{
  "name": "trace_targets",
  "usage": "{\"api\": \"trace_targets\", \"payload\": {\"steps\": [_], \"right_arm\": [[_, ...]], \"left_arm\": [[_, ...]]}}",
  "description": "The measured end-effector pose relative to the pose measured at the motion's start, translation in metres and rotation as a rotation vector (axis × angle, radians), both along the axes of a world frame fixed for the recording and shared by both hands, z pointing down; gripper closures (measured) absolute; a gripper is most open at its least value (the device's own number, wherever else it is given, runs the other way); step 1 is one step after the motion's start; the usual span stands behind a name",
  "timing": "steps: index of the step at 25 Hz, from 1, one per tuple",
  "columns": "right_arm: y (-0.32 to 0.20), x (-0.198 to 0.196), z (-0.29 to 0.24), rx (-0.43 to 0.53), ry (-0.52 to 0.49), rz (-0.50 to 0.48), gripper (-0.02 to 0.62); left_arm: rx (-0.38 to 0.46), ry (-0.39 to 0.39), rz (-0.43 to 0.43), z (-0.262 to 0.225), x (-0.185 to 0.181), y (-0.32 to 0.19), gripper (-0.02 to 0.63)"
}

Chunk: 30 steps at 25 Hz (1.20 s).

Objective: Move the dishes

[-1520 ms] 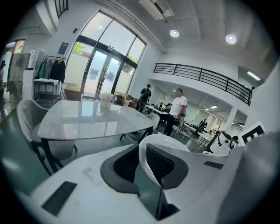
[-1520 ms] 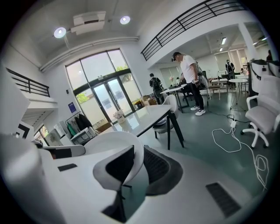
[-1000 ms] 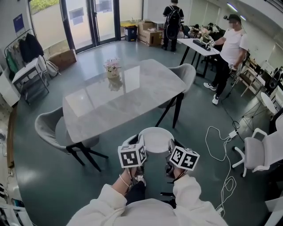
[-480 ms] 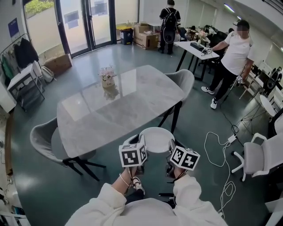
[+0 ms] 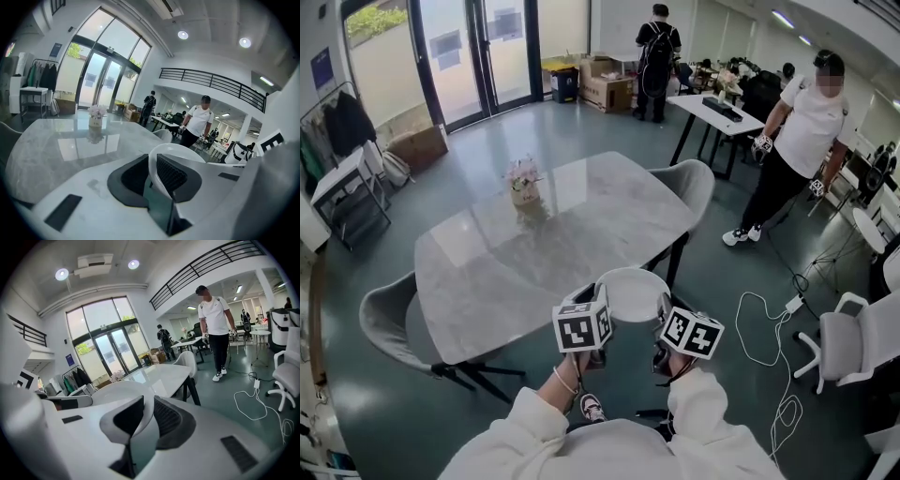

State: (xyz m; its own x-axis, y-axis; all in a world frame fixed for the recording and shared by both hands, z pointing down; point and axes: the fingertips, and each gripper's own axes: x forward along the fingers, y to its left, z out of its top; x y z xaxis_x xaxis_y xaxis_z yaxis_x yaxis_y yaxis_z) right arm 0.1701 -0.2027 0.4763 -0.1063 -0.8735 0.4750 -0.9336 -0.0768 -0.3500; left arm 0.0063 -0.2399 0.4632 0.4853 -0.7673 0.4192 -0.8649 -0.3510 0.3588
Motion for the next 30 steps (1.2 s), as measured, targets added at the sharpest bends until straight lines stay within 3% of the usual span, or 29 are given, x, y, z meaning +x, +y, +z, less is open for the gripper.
{"api": "trace_targets", "payload": {"steps": [12,30], "right_arm": [[-0.057,0.0,-0.002,-0.004,0.006,0.011,0.476],[-0.084,-0.003,0.021,-0.078,0.027,-0.033,0.477]], "left_arm": [[0.001,0.015,0.009,-0.002,0.001,-0.06,0.554],[-0.094,0.056,-0.045,0.035,-0.005,-0.079,0.554]]}}
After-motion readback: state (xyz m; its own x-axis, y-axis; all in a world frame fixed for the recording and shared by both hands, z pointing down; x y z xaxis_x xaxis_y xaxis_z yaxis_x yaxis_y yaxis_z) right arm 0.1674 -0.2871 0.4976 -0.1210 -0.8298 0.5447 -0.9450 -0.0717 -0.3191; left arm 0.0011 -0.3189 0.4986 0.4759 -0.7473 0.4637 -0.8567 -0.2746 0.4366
